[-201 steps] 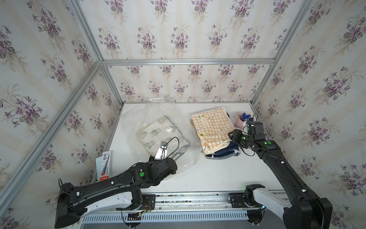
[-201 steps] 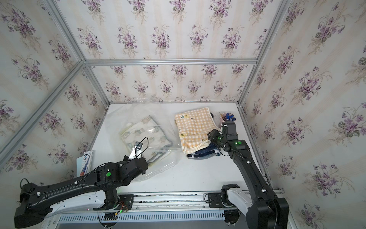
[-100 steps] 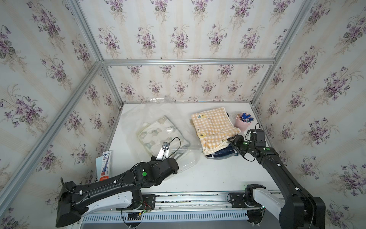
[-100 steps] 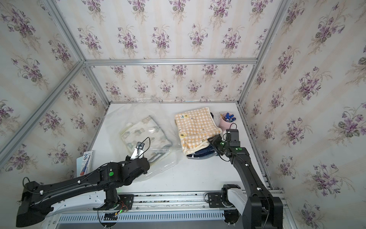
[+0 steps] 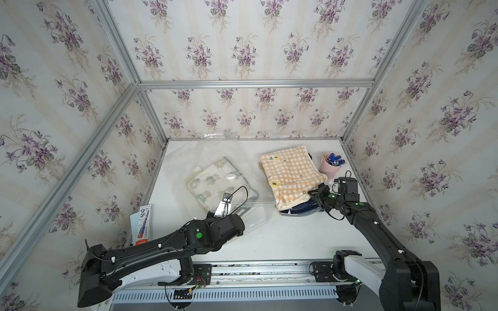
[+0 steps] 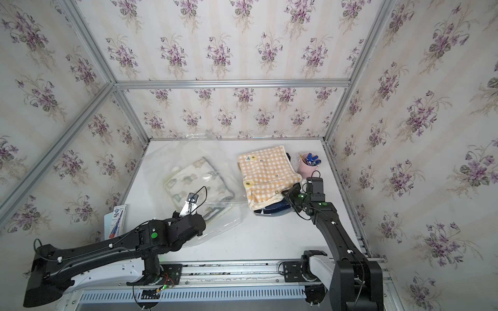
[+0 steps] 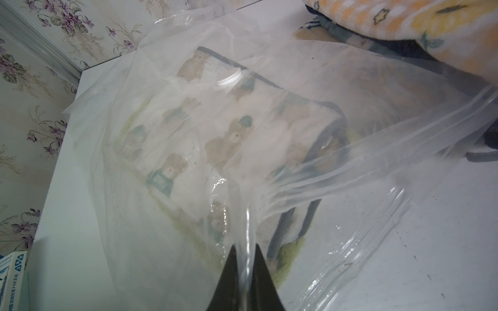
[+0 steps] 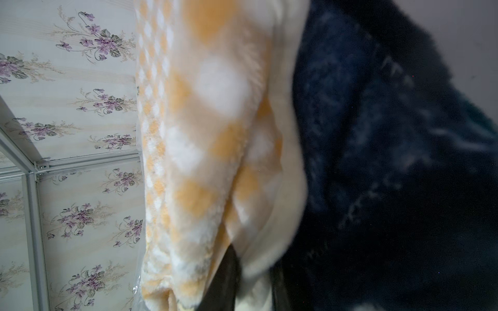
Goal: Take the blanket out of the vacuum bag
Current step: Adjust the blanket at the center of the board.
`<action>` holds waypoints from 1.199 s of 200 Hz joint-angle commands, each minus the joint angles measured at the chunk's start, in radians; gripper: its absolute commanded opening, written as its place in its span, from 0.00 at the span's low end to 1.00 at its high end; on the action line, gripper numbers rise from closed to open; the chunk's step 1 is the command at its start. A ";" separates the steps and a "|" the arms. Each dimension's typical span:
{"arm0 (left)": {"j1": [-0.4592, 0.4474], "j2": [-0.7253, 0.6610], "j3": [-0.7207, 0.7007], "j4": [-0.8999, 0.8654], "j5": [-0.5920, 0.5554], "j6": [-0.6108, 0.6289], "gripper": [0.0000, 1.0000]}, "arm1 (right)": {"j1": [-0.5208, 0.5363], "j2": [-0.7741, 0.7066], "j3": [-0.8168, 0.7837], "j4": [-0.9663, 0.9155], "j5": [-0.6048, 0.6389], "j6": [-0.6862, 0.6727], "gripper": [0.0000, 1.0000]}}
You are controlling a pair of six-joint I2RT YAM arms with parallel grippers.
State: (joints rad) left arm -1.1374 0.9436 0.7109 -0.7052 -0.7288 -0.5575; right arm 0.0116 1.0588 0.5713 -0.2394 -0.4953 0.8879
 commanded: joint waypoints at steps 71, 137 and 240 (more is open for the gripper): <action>0.000 -0.011 0.005 0.010 -0.006 0.002 0.10 | -0.001 -0.031 0.019 -0.010 0.046 -0.054 0.00; 0.000 -0.016 0.004 0.019 -0.003 0.004 0.10 | 0.000 -0.171 0.073 -0.214 0.162 -0.151 0.00; 0.000 -0.040 -0.008 0.004 0.009 -0.019 0.09 | 0.001 -0.172 0.064 -0.350 0.124 -0.278 0.41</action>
State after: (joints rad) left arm -1.1374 0.9127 0.7029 -0.7063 -0.7151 -0.5659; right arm 0.0120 0.9043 0.6231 -0.5335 -0.3466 0.6624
